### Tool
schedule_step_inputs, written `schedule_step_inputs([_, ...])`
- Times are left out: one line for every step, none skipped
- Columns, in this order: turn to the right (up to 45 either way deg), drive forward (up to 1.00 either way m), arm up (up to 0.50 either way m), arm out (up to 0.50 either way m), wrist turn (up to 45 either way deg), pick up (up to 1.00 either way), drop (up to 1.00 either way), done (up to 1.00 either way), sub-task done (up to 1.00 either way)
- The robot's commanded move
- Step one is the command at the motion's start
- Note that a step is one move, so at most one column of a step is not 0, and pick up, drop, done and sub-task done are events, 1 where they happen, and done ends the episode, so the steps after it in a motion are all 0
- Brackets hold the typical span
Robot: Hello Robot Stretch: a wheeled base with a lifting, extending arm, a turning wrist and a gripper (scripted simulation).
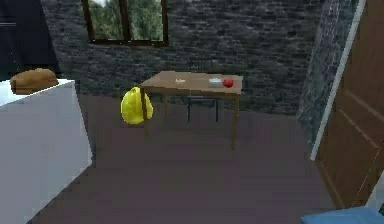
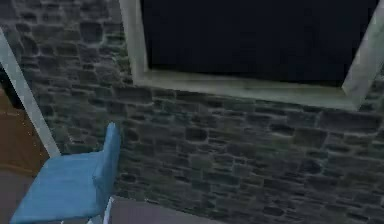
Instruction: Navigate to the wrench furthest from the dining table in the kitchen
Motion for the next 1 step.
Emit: schedule_step_inputs([6.0, 0.0, 0.0, 0.0, 0.0, 0.0, 0.0, 0.0, 0.0])
